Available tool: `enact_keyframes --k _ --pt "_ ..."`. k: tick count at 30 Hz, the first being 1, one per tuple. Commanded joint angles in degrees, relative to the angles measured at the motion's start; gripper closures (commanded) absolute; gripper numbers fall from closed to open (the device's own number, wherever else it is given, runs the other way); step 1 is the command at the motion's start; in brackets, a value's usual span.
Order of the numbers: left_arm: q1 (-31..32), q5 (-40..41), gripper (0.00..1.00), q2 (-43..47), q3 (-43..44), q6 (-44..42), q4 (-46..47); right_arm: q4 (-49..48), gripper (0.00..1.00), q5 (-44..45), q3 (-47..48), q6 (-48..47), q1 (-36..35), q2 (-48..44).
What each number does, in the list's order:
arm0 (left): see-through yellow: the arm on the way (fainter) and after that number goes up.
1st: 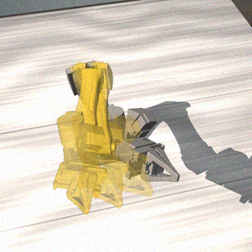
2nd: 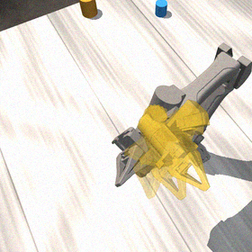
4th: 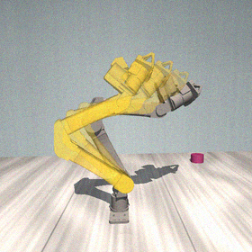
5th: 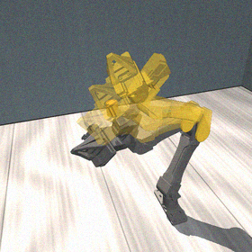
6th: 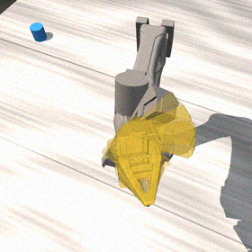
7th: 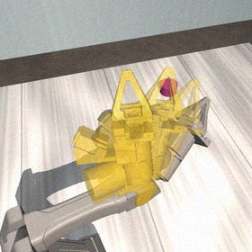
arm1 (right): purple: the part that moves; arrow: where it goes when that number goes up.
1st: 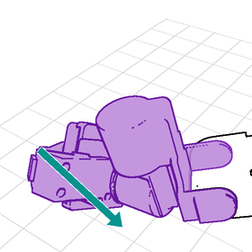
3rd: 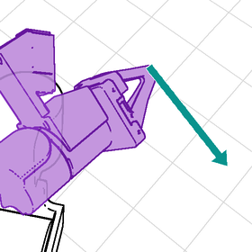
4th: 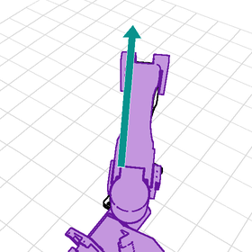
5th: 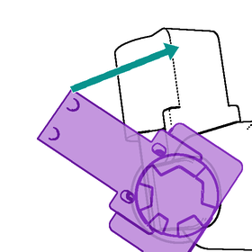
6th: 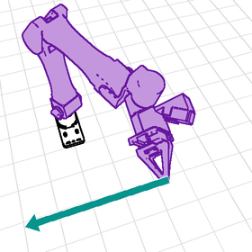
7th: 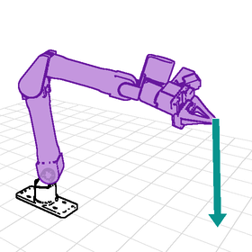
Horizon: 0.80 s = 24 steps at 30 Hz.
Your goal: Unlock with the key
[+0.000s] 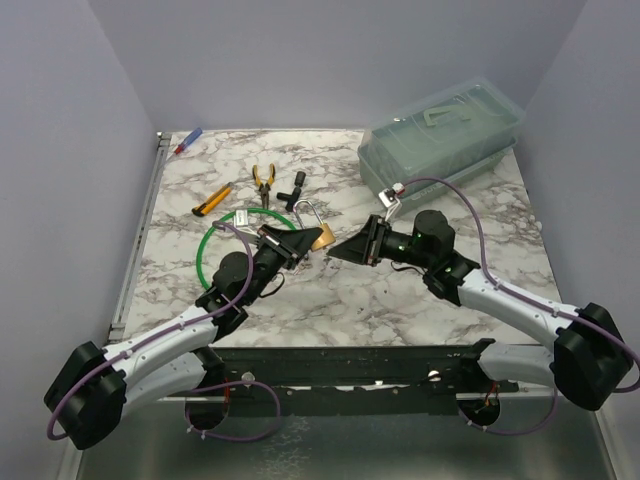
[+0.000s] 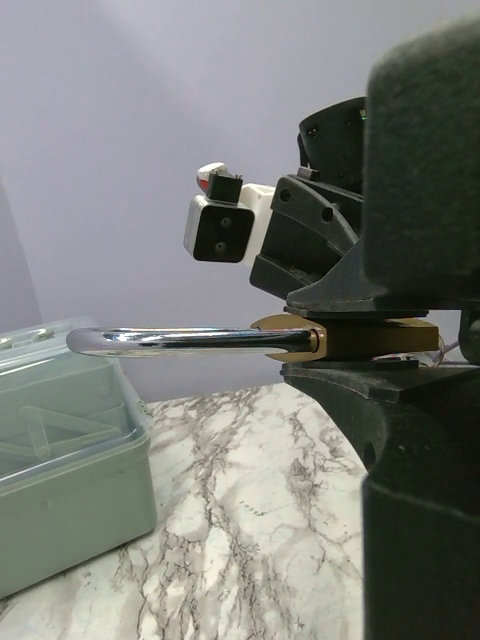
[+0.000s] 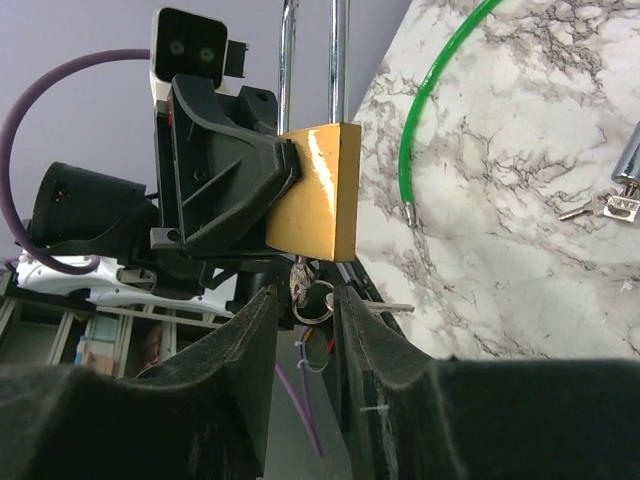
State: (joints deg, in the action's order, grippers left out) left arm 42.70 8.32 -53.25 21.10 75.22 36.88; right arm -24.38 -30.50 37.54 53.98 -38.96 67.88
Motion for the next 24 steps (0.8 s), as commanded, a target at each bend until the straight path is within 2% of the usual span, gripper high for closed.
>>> enact_keyframes --k 1,9,16,21,24 --pt "-0.3 0.7 1.0 0.0 2.6 1.9 7.6 -1.9 0.67 -1.2 2.5 0.1 -0.7 1.1" --pt "-0.2 0.9 1.0 -0.7 2.2 2.2 8.8 -0.9 0.75 -1.1 4.1 -0.1 -1.3 2.6" --pt "-0.3 1.1 1.0 -0.8 2.0 2.1 9.4 -0.5 0.77 -0.6 4.4 -0.1 -1.8 3.3" --pt "-0.3 1.3 1.0 -0.8 1.8 2.1 9.6 0.6 0.87 -0.2 4.9 -0.3 -2.0 3.7" --pt "-0.3 1.3 1.0 -0.8 1.5 2.2 9.7 1.8 0.96 0.5 5.4 -0.6 -2.2 3.8"
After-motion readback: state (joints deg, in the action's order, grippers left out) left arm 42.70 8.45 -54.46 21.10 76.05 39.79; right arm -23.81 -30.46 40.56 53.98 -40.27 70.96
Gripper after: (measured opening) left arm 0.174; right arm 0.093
